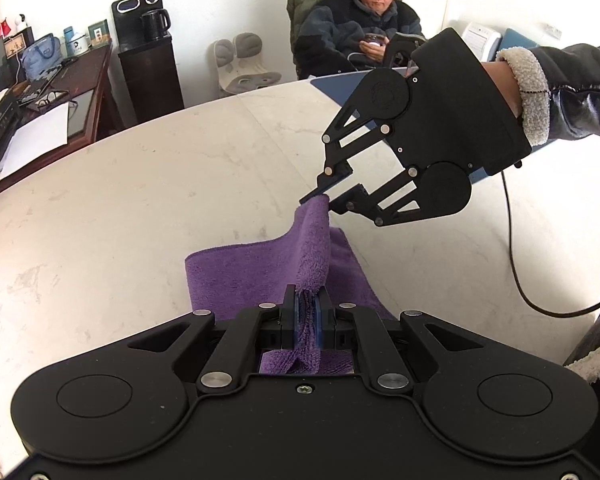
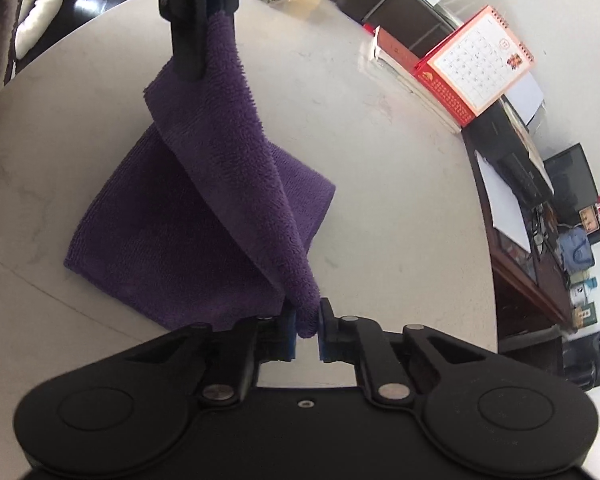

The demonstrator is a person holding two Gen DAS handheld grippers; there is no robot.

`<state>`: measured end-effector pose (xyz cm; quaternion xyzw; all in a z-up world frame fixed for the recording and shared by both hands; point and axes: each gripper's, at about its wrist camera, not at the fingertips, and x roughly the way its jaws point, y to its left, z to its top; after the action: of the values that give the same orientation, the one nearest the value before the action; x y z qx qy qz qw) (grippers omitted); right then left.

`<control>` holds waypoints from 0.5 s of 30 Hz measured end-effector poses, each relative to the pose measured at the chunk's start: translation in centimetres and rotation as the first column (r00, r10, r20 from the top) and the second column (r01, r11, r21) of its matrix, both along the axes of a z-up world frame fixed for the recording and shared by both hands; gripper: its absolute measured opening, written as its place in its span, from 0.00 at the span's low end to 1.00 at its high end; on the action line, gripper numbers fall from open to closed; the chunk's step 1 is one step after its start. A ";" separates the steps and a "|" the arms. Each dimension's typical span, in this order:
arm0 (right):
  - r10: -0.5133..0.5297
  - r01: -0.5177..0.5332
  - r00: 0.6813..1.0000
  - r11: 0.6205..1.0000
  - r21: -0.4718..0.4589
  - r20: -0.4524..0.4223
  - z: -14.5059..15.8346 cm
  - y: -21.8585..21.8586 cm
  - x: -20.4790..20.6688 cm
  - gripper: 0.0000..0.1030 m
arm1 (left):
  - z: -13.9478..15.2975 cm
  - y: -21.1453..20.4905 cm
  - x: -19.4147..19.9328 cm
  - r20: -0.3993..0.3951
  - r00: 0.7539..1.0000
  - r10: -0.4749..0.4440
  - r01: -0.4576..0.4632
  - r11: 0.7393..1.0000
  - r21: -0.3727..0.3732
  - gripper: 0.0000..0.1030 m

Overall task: Fold towel
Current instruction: 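Grasp the towel edge with the left gripper while the right gripper grasps beside it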

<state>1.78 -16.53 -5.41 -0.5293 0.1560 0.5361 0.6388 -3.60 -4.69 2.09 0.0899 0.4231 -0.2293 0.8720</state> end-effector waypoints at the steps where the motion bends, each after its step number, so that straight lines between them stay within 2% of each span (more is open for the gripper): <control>1: 0.007 -0.008 1.000 1.000 0.014 0.019 0.9 0.2 0.2 0.08 | 0.6 0.3 -0.1 0.009 1.000 0.006 -0.006 1.000 -0.011 0.07; 3: 0.018 -0.020 0.998 0.999 0.045 0.062 2.5 0.4 0.4 0.08 | 1.8 0.7 -0.3 0.031 0.999 0.015 -0.014 1.000 -0.024 0.07; 6: 0.019 -0.027 0.994 0.997 0.078 0.108 4.1 0.3 0.7 0.08 | 2.9 0.8 -0.2 0.036 0.999 0.018 -0.015 0.996 -0.084 0.07; 9: 0.033 -0.036 0.991 0.999 0.028 0.127 2.7 -0.2 0.7 0.08 | 2.1 -0.2 0.3 -0.006 1.000 0.001 -0.002 0.988 -0.155 0.07; 15: 0.080 -0.068 0.989 0.993 -0.096 0.121 -1.6 -0.8 0.4 0.08 | -1.8 -2.7 1.5 -0.093 0.994 -0.054 0.036 0.982 -0.186 0.07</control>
<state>2.15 -17.32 -7.02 -0.5959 0.1204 0.5176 0.6021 -2.08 -7.36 0.26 0.0071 0.4399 -0.2913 0.8494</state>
